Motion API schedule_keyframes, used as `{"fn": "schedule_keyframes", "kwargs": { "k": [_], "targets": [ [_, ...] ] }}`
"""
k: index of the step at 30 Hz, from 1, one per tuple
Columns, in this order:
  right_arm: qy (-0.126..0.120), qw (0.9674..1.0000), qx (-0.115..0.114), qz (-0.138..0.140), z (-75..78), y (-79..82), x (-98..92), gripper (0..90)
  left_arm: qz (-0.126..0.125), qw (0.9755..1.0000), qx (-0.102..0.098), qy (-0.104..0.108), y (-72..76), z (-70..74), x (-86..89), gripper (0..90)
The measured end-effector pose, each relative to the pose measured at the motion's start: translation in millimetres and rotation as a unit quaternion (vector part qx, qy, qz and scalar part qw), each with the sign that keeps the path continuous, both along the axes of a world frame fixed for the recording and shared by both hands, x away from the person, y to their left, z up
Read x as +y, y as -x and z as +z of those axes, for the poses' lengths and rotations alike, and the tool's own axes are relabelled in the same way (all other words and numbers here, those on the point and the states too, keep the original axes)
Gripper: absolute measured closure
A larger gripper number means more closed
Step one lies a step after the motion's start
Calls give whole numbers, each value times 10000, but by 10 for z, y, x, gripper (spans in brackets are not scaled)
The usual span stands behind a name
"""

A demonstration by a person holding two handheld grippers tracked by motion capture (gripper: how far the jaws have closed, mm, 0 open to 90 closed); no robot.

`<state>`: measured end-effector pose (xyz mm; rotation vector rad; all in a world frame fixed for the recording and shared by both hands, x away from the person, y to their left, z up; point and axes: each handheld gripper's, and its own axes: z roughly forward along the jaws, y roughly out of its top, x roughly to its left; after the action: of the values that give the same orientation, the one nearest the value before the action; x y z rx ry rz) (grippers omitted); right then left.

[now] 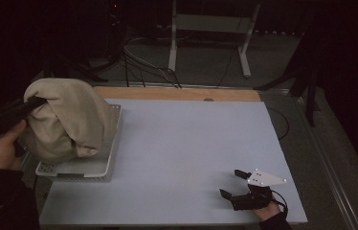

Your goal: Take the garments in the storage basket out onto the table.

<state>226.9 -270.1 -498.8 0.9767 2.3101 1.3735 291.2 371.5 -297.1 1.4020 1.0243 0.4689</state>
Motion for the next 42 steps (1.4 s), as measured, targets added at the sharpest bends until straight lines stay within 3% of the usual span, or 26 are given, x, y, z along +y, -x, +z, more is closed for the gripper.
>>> {"fn": "schedule_keyframes", "kwargs": {
  "k": [10,18,31,42],
  "targets": [
    [-3,10000,-6,7,1,4,-2,92,-332,9992,-171,130,-23,219,-193,725],
    [-2,10000,-17,19,1,6,-2,92,-700,9974,-193,19,-88,339,-464,725],
    [-13,10000,-25,18,4,7,-8,92,-1259,9916,-271,78,-252,443,-911,725],
    [-41,10000,-52,31,13,13,-19,92,-1757,9841,-252,62,-428,459,-1368,725]
  ]
}}
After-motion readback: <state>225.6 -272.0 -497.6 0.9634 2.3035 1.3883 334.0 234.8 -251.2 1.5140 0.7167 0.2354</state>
